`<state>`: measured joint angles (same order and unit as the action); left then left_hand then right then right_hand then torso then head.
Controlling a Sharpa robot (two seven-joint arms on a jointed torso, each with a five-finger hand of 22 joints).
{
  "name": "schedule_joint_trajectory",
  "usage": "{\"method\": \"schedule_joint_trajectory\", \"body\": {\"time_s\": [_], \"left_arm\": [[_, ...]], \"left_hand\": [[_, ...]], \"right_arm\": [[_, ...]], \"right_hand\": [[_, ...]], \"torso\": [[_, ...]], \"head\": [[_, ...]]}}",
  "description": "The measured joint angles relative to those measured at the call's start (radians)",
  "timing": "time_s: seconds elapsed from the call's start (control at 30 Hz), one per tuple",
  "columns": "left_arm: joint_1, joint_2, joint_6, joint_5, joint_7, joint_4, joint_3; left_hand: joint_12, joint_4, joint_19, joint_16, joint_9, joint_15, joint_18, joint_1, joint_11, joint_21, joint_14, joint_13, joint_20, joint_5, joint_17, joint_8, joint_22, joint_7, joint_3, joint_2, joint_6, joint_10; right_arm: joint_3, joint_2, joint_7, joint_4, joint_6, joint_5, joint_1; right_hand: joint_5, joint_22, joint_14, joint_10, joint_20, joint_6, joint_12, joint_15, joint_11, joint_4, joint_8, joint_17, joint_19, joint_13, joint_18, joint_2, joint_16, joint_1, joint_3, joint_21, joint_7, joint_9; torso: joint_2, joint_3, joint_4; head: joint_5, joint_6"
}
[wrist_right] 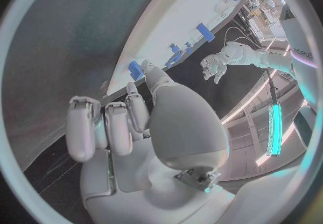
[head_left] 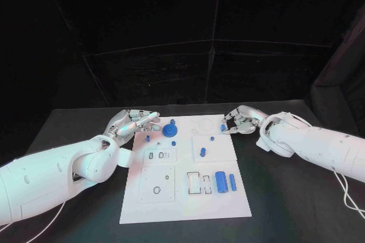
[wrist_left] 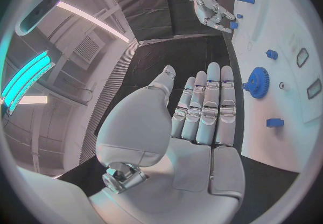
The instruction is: Assemble the parts on the task board
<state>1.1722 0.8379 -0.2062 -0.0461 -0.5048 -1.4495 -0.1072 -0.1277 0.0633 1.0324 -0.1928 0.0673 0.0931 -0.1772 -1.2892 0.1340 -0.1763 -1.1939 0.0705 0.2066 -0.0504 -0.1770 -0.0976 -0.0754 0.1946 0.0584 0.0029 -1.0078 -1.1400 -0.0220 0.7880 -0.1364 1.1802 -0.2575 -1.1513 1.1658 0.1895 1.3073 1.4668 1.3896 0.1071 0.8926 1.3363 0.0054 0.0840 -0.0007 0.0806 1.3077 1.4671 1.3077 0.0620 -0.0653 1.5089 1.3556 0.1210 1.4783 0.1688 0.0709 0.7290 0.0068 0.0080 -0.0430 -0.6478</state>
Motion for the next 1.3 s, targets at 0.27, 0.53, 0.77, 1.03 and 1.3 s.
{"method": "schedule_joint_trajectory", "body": {"time_s": [0.27,0.53,0.77,1.03,1.3], "left_arm": [[0.000,-0.001,0.000,0.000,0.000,0.002,0.000],[-0.001,-0.001,0.000,0.000,0.000,0.003,0.000],[-0.001,-0.001,0.000,0.000,0.001,0.003,0.000],[-0.001,-0.001,0.000,0.000,0.001,0.004,0.000],[-0.001,0.000,0.000,0.000,0.002,0.003,0.000]], "left_hand": [[0.000,0.000,0.000,0.000,0.000,0.000,0.000,0.000,0.000,0.000,0.000,0.000,0.000,0.000,0.000,0.000,0.000,0.000,0.000,0.000,0.000,0.000],[0.000,0.000,0.000,0.000,-0.001,0.000,0.000,0.000,0.000,0.000,0.000,-0.001,0.000,0.000,-0.001,0.000,0.000,0.000,0.000,0.000,0.000,0.000],[0.000,0.000,0.000,0.000,-0.001,0.000,0.000,0.000,0.000,0.000,0.000,-0.001,0.000,0.000,-0.001,0.004,0.001,0.000,0.000,0.000,0.000,0.000],[0.000,0.000,0.000,0.000,-0.001,0.000,0.000,0.000,0.000,0.000,0.000,-0.001,0.000,0.000,-0.001,0.004,0.001,0.000,0.000,0.000,0.000,0.000],[0.001,0.000,0.000,0.000,-0.001,0.000,0.000,0.000,0.000,0.000,0.000,-0.001,0.000,0.000,-0.001,0.004,0.001,0.000,0.000,0.000,0.000,0.000]], "right_arm": [[0.000,-0.011,-0.001,-0.011,0.000,-0.002,-0.001],[0.000,-0.020,-0.003,-0.018,0.003,-0.003,-0.004],[0.000,-0.026,-0.004,-0.024,0.007,-0.004,-0.005],[0.000,-0.028,-0.003,-0.026,0.008,-0.008,-0.006],[0.000,-0.024,-0.006,-0.014,-0.023,-0.015,-0.006]], "right_hand": [[0.000,0.000,0.000,0.011,0.000,0.049,0.011,-0.008,-0.011,-0.004,0.023,0.000,0.000,0.000,0.000,0.020,0.000,0.004,0.004,0.000,-0.013,0.004],[-0.012,0.000,0.000,0.015,-0.008,0.089,0.018,-0.015,-0.015,-0.010,0.034,0.000,0.000,0.000,0.000,0.034,0.000,0.002,0.010,0.000,-0.020,0.006],[-0.012,0.000,0.000,0.018,-0.008,0.098,0.018,-0.015,-0.018,-0.012,0.035,0.000,0.000,0.000,0.000,0.037,0.000,0.005,0.012,0.004,-0.022,0.006],[-0.058,0.000,0.002,0.023,-0.018,0.150,0.023,-0.024,-0.031,-0.026,0.044,0.000,-0.003,0.000,0.000,0.063,0.000,0.020,0.041,0.004,-0.034,0.005],[-0.068,0.000,-0.003,0.025,-0.029,0.174,0.023,-0.035,-0.044,-0.035,0.059,0.000,0.000,0.000,0.000,0.082,0.003,0.031,0.074,0.004,-0.038,0.004]], "torso": [[0.000,-0.0005,0.0000],[0.000,-0.0006,0.0000],[-0.001,-0.0006,0.0004],[-0.001,0.0000,0.0005],[-0.001,0.0006,0.0005]], "head": [[0.000,-0.002],[0.000,-0.004],[-0.001,-0.005],[-0.002,-0.008],[0.001,-0.009]]}}
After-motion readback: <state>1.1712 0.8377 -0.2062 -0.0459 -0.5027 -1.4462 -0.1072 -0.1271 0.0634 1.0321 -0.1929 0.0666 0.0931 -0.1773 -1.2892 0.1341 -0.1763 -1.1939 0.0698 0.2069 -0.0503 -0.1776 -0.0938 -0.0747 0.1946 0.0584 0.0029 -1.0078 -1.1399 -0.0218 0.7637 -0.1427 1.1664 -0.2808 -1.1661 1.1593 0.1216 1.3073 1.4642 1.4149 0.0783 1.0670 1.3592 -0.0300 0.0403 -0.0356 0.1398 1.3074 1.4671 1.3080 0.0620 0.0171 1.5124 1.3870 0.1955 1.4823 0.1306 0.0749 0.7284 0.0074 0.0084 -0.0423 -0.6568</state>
